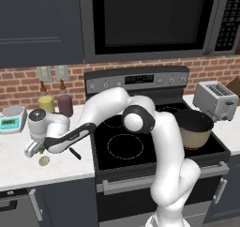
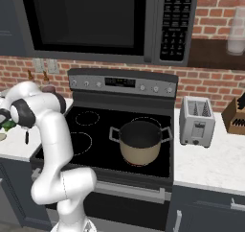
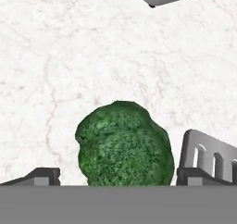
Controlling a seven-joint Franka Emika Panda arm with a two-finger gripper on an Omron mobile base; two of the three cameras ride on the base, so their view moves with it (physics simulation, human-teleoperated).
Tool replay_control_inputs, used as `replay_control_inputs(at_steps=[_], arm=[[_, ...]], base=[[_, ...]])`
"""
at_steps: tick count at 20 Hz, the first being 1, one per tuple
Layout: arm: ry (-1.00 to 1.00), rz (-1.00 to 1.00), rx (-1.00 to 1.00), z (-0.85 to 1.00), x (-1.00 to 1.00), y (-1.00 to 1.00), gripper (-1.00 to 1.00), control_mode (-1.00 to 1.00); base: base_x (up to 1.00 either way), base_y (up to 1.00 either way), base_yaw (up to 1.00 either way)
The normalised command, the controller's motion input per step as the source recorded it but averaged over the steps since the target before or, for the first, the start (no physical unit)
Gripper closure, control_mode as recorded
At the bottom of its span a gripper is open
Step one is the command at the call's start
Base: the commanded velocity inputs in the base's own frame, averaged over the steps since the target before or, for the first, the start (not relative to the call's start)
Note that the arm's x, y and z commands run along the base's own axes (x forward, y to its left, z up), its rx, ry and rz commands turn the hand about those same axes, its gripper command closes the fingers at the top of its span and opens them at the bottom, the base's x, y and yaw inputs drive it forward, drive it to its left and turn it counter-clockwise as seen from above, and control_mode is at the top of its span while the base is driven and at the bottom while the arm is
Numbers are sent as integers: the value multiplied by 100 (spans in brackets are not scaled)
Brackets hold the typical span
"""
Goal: Put the garlic and broccoli in the pot. Retrieve the spatula and lightly stir the vegetables in the pot.
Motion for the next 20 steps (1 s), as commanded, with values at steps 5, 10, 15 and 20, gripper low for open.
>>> replay_control_inputs(at_steps=[5,10,15,20], arm=[[0,0,0,-21,20,4,-100,-100],[-4,0,0,-16,18,18,-100,-100],[0,0,0,-5,6,5,100,-100],[0,0,0,0,0,0,100,-100]], base=[[0,0,0],[0,0,0],[0,0,0],[0,0,0]])
